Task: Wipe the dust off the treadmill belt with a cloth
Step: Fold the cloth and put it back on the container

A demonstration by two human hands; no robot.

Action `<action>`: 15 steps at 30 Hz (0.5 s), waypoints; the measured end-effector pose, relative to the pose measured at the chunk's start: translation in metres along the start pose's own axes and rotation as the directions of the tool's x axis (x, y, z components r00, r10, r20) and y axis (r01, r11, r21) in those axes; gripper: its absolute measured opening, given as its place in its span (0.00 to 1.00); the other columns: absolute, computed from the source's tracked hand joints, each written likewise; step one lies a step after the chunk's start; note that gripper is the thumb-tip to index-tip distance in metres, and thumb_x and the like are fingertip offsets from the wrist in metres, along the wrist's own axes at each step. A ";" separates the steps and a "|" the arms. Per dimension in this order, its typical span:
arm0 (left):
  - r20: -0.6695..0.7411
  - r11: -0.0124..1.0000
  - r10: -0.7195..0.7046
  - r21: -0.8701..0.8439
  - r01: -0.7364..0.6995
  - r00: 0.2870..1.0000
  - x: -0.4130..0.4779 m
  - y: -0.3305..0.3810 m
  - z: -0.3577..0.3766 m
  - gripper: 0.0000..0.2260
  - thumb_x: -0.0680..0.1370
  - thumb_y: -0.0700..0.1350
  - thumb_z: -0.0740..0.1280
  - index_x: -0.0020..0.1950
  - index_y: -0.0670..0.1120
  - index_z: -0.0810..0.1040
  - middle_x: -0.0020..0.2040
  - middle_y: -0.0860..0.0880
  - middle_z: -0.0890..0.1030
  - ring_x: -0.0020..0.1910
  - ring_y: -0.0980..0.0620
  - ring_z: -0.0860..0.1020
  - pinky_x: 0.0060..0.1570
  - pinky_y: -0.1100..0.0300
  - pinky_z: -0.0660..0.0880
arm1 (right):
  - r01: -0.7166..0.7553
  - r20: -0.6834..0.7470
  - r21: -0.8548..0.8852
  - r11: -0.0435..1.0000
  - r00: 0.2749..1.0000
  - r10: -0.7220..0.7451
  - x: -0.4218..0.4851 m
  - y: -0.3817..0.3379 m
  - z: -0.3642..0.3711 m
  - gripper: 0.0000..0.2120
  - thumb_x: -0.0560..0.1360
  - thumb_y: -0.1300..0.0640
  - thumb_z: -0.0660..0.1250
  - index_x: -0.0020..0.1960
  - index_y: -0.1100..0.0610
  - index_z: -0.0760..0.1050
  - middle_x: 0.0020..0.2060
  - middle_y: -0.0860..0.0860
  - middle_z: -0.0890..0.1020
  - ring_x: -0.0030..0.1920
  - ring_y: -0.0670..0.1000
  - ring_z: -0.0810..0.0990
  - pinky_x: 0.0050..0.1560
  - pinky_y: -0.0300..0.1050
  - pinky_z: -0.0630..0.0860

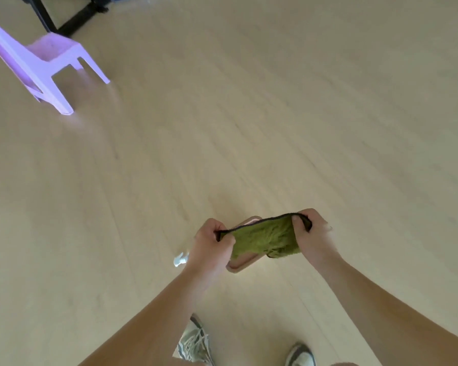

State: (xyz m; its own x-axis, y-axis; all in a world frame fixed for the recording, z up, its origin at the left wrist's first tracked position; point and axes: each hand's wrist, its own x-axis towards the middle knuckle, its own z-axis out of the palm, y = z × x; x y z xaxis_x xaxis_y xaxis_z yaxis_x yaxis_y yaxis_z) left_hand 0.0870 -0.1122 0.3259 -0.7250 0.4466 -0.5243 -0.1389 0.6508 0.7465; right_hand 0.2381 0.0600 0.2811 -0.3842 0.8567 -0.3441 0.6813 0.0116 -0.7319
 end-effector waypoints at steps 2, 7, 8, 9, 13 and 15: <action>-0.030 0.998 -0.053 -0.024 0.052 0.998 0.041 -0.040 0.034 0.02 0.72 0.38 0.64 0.44 0.44 0.74 0.39 0.44 0.77 0.34 0.45 0.78 0.27 0.57 0.78 | 0.039 0.022 -0.184 0.982 0.999 -0.035 0.037 0.042 0.031 0.05 0.82 0.43 0.61 0.52 0.41 0.74 0.41 0.45 0.81 0.40 0.50 0.80 0.36 0.47 0.76; -0.117 0.995 -0.097 0.021 0.100 0.988 0.143 -0.139 0.096 0.03 0.71 0.41 0.64 0.41 0.48 0.77 0.36 0.44 0.79 0.31 0.45 0.77 0.27 0.56 0.74 | 0.095 0.141 -0.313 0.945 0.989 -0.052 0.125 0.125 0.118 0.11 0.79 0.35 0.61 0.51 0.39 0.76 0.41 0.44 0.81 0.42 0.51 0.80 0.39 0.48 0.81; -0.122 0.994 -0.108 0.019 0.111 0.987 0.160 -0.154 0.102 0.04 0.71 0.42 0.64 0.42 0.48 0.77 0.38 0.44 0.80 0.34 0.44 0.79 0.29 0.55 0.76 | 0.115 0.173 -0.309 0.944 0.983 -0.063 0.138 0.135 0.132 0.11 0.79 0.35 0.62 0.50 0.40 0.77 0.42 0.44 0.81 0.42 0.50 0.81 0.39 0.49 0.82; -0.124 0.993 -0.119 -0.004 0.120 0.985 0.182 -0.172 0.110 0.04 0.71 0.42 0.64 0.43 0.49 0.77 0.40 0.43 0.81 0.36 0.42 0.81 0.30 0.54 0.78 | 0.140 0.198 -0.304 0.942 0.977 -0.082 0.155 0.147 0.149 0.11 0.79 0.36 0.62 0.50 0.41 0.78 0.42 0.44 0.82 0.42 0.50 0.81 0.40 0.50 0.82; -0.172 0.989 -0.133 -0.093 0.118 0.976 0.247 -0.232 0.131 0.05 0.72 0.41 0.67 0.44 0.50 0.78 0.43 0.44 0.82 0.40 0.42 0.83 0.39 0.45 0.84 | 0.231 0.263 -0.302 0.925 0.953 -0.152 0.205 0.182 0.199 0.08 0.82 0.43 0.63 0.52 0.43 0.80 0.42 0.44 0.82 0.43 0.48 0.80 0.41 0.46 0.78; -0.218 0.991 -0.105 -0.108 0.083 0.970 0.266 -0.248 0.138 0.04 0.72 0.43 0.69 0.44 0.52 0.79 0.42 0.47 0.83 0.42 0.44 0.82 0.46 0.44 0.83 | 0.274 0.268 -0.200 0.941 0.939 -0.216 0.222 0.197 0.214 0.06 0.82 0.48 0.65 0.53 0.42 0.81 0.46 0.42 0.82 0.47 0.46 0.80 0.45 0.44 0.76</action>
State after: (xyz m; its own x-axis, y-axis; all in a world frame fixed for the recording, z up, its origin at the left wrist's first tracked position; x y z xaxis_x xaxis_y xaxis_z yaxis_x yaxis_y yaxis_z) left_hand 0.0216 -0.0707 -0.0551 -0.8356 0.2312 -0.4983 -0.2711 0.6153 0.7402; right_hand 0.1538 0.1418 -0.0652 -0.6749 0.6637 -0.3225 0.6603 0.3482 -0.6654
